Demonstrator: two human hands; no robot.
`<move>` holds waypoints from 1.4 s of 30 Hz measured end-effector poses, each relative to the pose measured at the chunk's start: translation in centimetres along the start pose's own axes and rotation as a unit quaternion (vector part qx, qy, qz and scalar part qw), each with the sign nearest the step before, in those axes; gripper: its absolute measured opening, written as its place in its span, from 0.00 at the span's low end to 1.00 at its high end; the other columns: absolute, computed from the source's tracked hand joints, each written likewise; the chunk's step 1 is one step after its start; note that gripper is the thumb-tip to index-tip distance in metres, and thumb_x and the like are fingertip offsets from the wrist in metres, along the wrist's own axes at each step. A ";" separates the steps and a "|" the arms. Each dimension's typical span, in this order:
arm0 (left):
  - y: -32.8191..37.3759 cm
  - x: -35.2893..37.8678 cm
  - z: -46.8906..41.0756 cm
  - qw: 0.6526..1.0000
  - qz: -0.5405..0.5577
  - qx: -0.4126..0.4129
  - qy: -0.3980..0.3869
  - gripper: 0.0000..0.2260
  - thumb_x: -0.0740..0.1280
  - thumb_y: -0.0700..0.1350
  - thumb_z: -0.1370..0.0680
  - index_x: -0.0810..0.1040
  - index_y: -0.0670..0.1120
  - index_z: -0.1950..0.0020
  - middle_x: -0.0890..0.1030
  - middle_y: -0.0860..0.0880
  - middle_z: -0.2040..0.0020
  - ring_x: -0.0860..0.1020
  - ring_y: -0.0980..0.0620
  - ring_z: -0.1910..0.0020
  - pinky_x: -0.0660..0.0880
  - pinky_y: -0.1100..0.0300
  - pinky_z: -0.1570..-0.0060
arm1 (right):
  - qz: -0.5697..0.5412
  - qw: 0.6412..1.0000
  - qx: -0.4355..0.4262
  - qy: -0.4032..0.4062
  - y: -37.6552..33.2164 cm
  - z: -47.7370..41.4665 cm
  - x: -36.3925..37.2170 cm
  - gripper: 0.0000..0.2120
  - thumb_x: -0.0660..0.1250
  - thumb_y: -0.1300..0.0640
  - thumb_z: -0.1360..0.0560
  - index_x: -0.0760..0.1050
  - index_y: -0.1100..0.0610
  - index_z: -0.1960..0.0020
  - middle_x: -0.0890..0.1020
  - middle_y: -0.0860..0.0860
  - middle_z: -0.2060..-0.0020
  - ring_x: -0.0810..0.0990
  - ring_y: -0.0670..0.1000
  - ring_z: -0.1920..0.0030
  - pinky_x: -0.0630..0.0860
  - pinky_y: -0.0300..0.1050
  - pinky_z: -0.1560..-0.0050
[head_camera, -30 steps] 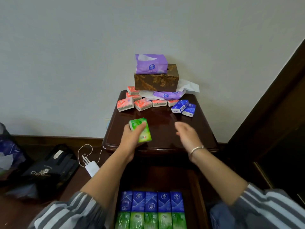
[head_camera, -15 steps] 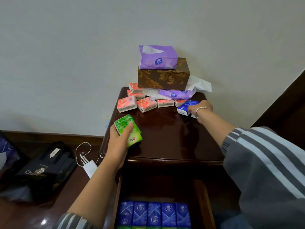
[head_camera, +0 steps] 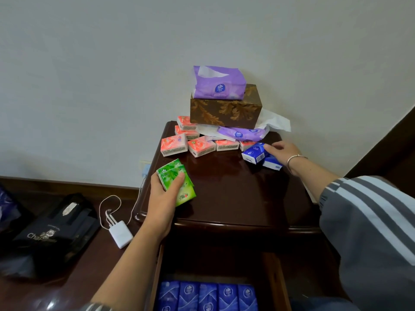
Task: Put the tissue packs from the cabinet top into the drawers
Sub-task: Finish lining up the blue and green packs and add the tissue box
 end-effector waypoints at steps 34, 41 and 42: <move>0.2 0.0 0.0 0.999 0.027 -0.028 0.022 0.23 0.74 0.51 0.28 0.70 0.48 0.37 0.81 0.43 0.44 0.83 0.45 0.47 0.78 0.44 0.44 | 0.427 0.793 -0.402 -0.167 -12.9 14.4 5.6 0.19 0.68 0.46 0.30 0.74 0.50 0.41 0.79 0.50 0.48 0.76 0.51 0.49 0.73 0.50 0.45; -0.2 -0.1 -0.4 0.999 0.021 -0.020 0.021 0.22 0.74 0.52 0.29 0.71 0.49 0.39 0.81 0.44 0.43 0.82 0.46 0.47 0.78 0.45 0.44 | -0.009 0.978 0.096 -0.186 -1.1 9.8 0.4 0.11 0.73 0.54 0.31 0.76 0.58 0.54 0.78 0.53 0.63 0.75 0.50 0.64 0.70 0.41 0.62; -0.2 -0.1 -0.5 0.999 0.025 -0.021 0.022 0.22 0.74 0.52 0.28 0.70 0.48 0.38 0.81 0.44 0.43 0.82 0.46 0.47 0.78 0.45 0.44 | -0.010 0.974 0.126 -0.187 0.1 10.0 0.8 0.15 0.73 0.52 0.31 0.75 0.58 0.49 0.79 0.54 0.59 0.76 0.51 0.60 0.71 0.43 0.58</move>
Point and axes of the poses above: each hand's wrist, its own z-axis away from the middle knuckle, its own x-axis out of the palm, y = z × x, the point moved 9 cm from there along -z, towards the middle knuckle
